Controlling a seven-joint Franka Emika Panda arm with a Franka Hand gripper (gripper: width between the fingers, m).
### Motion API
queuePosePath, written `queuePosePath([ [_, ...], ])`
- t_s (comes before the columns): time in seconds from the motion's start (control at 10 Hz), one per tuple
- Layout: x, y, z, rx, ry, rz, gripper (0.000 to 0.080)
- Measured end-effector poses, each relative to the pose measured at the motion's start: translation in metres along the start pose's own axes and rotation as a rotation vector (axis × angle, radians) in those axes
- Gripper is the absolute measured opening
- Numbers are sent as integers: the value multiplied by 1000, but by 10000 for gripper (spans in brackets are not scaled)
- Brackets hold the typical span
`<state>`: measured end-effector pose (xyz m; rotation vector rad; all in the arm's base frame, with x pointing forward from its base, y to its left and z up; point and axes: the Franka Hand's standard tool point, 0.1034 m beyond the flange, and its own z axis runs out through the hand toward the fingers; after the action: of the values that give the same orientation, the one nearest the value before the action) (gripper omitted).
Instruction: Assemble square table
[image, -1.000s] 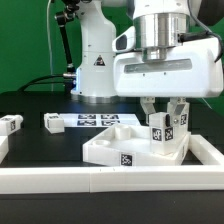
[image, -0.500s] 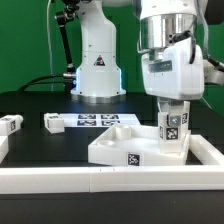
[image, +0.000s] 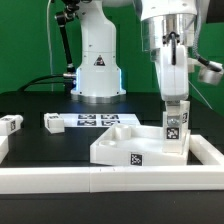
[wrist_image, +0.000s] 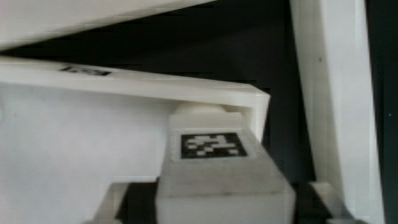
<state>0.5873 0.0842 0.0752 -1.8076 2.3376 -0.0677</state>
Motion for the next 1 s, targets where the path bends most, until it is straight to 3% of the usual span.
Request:
queuePosePath([
  [0.3, 0, 0, 0, 1, -3, -10, 294],
  [0.4, 0, -1, 0, 6, -2, -70, 542],
  [0.5, 2, -2, 0, 8, -1, -154, 542],
  [0.6, 4, -2, 0, 7, 0, -271, 619],
  [1.0, -5, -1, -1, -5, -7, -607, 648],
])
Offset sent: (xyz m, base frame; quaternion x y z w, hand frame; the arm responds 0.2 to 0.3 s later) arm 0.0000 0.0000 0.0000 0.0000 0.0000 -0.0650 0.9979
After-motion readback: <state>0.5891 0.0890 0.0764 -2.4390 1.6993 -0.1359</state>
